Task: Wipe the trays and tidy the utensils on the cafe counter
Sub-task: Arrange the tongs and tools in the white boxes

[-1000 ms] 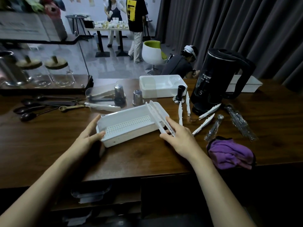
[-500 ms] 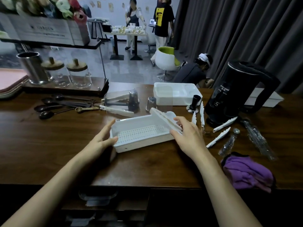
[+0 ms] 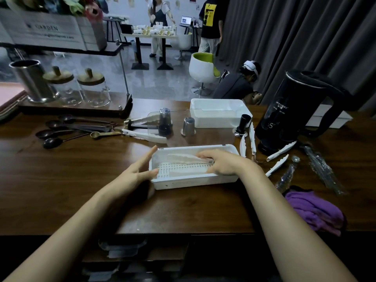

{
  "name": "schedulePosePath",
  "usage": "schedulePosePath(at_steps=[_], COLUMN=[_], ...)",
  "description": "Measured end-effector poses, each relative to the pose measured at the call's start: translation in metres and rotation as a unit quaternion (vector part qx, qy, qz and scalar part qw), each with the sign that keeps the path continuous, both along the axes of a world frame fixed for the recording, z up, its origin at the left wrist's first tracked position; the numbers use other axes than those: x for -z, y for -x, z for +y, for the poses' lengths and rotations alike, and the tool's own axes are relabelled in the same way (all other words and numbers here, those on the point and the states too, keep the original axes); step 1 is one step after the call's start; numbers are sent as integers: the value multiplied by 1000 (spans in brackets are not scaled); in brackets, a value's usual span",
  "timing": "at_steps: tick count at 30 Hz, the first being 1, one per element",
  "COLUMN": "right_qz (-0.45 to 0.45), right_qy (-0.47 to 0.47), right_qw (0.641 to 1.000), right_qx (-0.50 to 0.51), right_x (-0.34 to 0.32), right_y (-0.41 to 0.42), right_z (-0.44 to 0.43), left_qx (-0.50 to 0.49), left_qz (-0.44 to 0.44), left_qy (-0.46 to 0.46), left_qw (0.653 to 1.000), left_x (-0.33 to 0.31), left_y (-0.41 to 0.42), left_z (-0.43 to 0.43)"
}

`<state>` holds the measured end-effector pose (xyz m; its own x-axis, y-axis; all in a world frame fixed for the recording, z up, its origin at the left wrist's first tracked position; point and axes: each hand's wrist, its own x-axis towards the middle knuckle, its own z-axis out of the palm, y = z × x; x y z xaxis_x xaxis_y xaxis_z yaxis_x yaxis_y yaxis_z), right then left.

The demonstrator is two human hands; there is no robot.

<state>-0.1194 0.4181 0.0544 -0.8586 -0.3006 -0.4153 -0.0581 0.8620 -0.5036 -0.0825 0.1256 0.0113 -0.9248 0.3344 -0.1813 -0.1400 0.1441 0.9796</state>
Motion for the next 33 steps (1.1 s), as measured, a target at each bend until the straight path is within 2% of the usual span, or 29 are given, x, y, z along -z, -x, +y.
schedulePosePath(at_steps=[7,11,18,23,27,29,31,33], right_qz=[-53,-40,-30,41,158,220,259,301], right_qy=[30,72,128,132,117,137,171,145], right_qw=[998,997,991,990,977,959,928,893], right_qx=[12,17,12,40,79,115,205,300], right_x=[-1,2,1,8,4,2,7,18], right_y=[-1,-5,-15,-27,-44,-55,-62,-66], right_z=[28,38,51,47,53,62,77,93], left_qx=[-30,-90,-171,-188,-185,-186,-187,-188], left_qz=[70,139,152,165,168,170,170,168], left_qy=[47,107,77,78,78,66,52,44], left_qw=[996,980,971,965,965,965,966,967], left_x=[1,14,22,27,31,34,35,35], left_y=[1,-2,-8,-6,-3,-2,-2,-2], left_z=[36,52,63,65,64,62,62,63])
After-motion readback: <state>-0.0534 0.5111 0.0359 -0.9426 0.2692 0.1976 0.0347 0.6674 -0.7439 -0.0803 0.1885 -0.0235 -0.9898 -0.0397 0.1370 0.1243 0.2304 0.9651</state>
